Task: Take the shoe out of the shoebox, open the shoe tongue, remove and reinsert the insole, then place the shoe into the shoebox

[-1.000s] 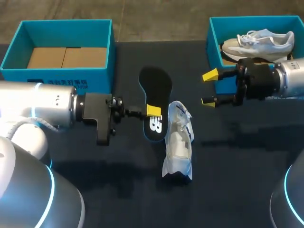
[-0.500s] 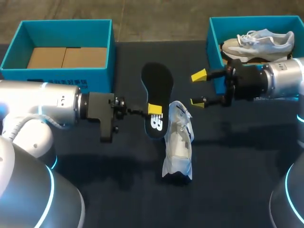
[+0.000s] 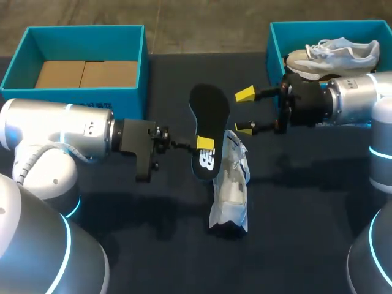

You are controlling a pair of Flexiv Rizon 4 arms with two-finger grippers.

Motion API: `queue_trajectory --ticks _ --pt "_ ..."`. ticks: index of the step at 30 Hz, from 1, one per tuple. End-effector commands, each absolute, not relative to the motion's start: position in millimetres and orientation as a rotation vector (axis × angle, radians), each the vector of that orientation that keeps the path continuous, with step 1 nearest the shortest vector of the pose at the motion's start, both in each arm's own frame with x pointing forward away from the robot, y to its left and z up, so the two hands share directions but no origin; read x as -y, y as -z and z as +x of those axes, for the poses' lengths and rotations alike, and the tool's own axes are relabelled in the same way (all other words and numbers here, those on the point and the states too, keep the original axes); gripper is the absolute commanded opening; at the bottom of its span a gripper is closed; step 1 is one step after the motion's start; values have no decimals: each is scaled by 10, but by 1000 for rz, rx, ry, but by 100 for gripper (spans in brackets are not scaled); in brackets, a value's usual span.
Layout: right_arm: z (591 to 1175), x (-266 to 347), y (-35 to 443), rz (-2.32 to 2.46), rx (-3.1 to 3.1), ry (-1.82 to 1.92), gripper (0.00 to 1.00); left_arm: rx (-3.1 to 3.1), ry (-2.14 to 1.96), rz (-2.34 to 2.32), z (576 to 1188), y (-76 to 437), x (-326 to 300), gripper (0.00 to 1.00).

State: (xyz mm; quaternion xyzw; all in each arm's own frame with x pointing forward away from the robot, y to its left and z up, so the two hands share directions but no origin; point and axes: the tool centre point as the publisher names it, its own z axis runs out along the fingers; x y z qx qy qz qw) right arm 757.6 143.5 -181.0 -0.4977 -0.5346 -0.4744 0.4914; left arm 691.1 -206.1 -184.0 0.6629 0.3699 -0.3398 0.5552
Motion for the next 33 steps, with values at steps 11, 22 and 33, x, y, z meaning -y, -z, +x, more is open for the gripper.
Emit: queue_trajectory --ticks 11,22,33 --pt "7584 -1567 1857 -1196 1300 1145 87 -891 775 1535 6961 1845 2070 0" --pt "7547 -1701 1895 -1193 1298 1128 78 -891 775 1535 6961 1845 2070 0" --pt "7494 -1818 1857 -1177 1319 1120 49 -891 775 1535 6961 1845 2070 0"
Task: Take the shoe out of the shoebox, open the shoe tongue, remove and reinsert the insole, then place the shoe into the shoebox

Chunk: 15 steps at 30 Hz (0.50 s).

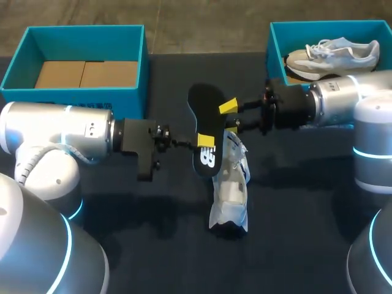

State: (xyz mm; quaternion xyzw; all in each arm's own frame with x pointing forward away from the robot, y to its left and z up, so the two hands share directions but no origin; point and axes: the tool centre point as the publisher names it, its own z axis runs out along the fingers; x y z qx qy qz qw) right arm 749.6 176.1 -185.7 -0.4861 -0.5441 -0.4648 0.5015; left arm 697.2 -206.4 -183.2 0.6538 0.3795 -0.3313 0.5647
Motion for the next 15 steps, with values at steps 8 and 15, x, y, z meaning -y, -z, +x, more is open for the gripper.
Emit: queue_trajectory --ticks 8,15 --pt "7483 -1870 1839 -1179 1325 1112 44 -891 775 1535 6961 1845 2070 0" --pt "7478 -1887 1828 -1180 1322 1110 33 -891 775 1535 6961 1845 2070 0"
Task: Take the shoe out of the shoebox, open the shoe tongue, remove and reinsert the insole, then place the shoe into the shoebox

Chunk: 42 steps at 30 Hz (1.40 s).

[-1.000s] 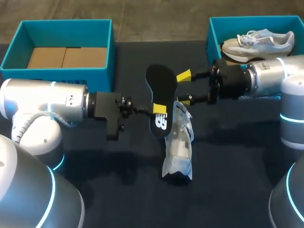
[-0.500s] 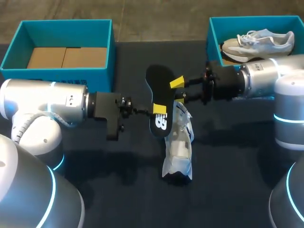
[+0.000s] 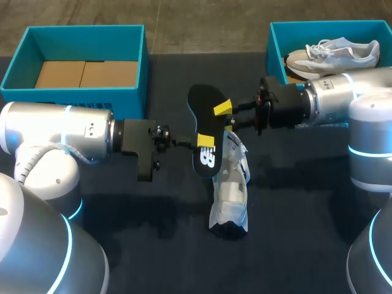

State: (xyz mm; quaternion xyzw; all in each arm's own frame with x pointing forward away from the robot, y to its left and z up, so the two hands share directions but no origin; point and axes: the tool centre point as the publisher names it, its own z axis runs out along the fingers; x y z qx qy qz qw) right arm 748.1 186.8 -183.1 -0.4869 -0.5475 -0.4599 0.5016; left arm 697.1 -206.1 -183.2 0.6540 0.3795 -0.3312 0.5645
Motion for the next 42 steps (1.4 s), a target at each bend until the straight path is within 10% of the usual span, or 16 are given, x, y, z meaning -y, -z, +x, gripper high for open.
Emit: queue_trajectory --ticks 1,5,21,22,24,25,42 --pt "7475 -1891 1828 -1177 1320 1110 31 -891 775 1535 6961 1845 2070 0" --pt "7468 -1901 1842 -1170 1325 1110 2 -891 775 1535 6961 1845 2070 0" --pt "7440 -1883 1851 -1161 1316 1112 0 -906 784 1534 6948 1852 2063 0" --pt "7438 -1881 1844 -1159 1315 1114 0 -907 786 1534 6942 1854 2058 4" --pt "7436 -1877 1825 -1151 1313 1120 0 -914 791 1537 6922 1857 2045 86" --pt "7436 -1875 1818 -1150 1312 1121 0 -918 792 1536 6919 1860 2039 100" --pt "7415 -1843 1823 -1138 1333 1143 0 -1068 879 1451 6881 1954 1589 100"
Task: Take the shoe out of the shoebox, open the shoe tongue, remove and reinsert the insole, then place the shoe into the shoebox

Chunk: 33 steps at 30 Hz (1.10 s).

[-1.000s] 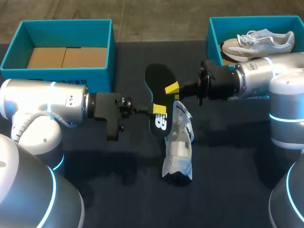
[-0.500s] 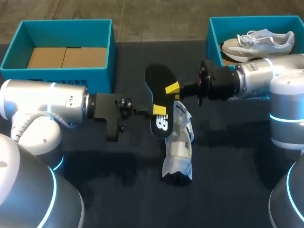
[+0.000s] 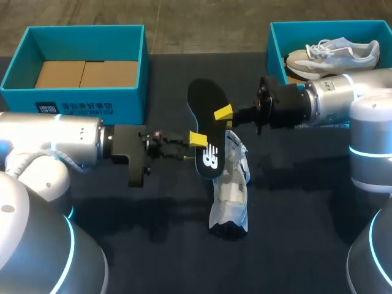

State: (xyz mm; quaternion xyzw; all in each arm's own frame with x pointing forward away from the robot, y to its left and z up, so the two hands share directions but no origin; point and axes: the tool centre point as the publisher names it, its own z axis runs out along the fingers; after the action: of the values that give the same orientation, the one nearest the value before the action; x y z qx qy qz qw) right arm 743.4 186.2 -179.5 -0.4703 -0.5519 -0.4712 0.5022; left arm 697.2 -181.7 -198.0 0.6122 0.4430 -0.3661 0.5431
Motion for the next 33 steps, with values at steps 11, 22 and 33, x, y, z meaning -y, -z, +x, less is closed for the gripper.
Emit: queue_trajectory --ticks 11,22,33 --pt "7423 -1780 1942 -1128 1367 1151 0 -1201 902 1529 6861 1597 1186 100" --pt "7419 -1783 2013 -1141 1377 1130 0 -1457 677 1795 6974 1195 1001 100" --pt "7409 -1796 2029 -1134 1386 1117 0 -1471 658 1806 6985 1179 1020 100"
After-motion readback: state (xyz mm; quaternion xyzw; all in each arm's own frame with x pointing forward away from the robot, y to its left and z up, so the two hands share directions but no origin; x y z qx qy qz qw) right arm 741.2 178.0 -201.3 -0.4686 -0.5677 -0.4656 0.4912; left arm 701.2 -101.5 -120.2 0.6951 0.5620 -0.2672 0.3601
